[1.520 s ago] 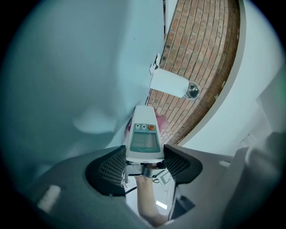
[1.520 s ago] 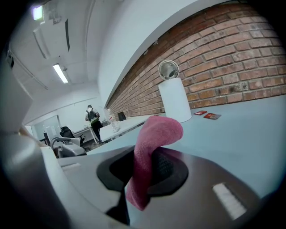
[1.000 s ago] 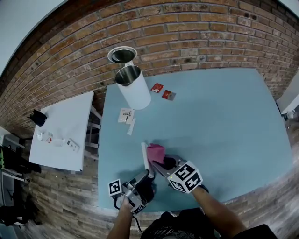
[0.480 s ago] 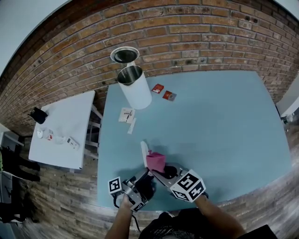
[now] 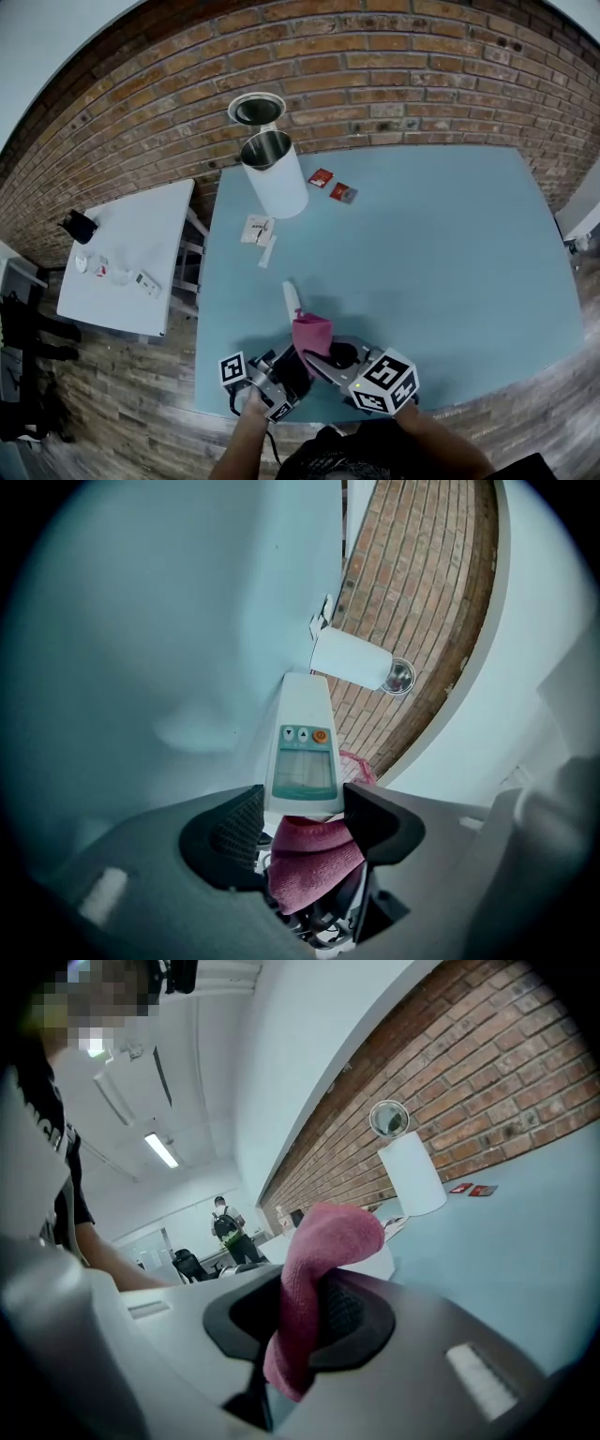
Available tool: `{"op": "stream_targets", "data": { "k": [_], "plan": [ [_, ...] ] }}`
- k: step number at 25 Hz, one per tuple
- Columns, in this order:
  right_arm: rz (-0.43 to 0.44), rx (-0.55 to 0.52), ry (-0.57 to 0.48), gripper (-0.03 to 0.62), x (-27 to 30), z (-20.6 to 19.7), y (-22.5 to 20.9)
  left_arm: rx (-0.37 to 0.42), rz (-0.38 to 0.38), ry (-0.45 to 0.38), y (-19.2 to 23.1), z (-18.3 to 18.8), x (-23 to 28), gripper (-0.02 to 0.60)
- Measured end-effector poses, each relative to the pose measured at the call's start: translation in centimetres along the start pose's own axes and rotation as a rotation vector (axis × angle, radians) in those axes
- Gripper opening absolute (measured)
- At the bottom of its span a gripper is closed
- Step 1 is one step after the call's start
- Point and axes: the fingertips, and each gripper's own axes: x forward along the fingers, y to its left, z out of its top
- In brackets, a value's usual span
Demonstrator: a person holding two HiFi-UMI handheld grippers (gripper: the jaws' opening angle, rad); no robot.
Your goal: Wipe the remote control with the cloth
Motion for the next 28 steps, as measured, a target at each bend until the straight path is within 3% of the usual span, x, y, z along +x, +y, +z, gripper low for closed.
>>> {"op": "stream_targets", "data": {
  "k": [19,23,28],
  "plan": [
    [-0.064,-0.002,0.182,0.077,0.4,-4.6,-1.0,0.028,0.031,-0.011,0.3,-0.3,0.0,0.267],
    [-0.069,0.06,0.089,0.077,-1.4,-3.0,-2.0,0.184,0.166,0.007,1.4,-0.6,-0.2,0.268],
    [-0.196,0.108,-0.013,0.077,-4.8,-0.6,-6.4,0.463,0.394,0.057,3.1,-1.0,-0.5,0.267]
  ]
}}
